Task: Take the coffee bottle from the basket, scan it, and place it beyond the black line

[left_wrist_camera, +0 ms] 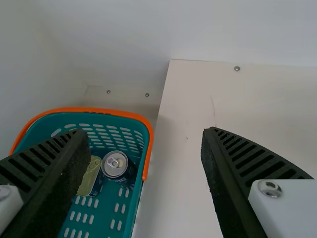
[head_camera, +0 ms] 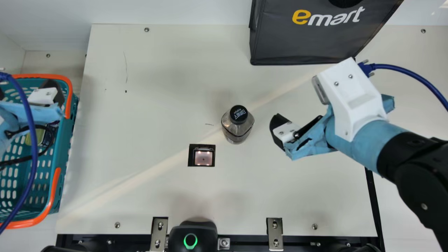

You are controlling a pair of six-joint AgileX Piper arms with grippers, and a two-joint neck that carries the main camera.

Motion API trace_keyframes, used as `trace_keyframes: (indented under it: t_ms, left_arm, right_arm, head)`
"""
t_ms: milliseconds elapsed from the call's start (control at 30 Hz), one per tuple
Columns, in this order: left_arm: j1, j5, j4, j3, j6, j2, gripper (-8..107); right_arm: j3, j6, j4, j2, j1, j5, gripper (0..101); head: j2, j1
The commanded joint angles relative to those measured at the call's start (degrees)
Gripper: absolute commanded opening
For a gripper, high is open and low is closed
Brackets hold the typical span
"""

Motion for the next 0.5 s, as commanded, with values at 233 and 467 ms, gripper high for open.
trace_keyframes:
  t_ms: [233, 467]
  left_arm:
    - [0.0, 0.0, 0.0, 0.0, 0.0, 0.0, 90]
    - [0.0, 0.0, 0.0, 0.0, 0.0, 0.0, 90]
  right_arm:
    - [-0.08, 1.52, -0.76, 3.13, 3.53, -1.55, 91]
    - [-0.63, 2.26, -1.5, 6.0, 6.14, -2.99, 91]
  head:
    - [-0.09, -1.48]
    - [-0.09, -1.48]
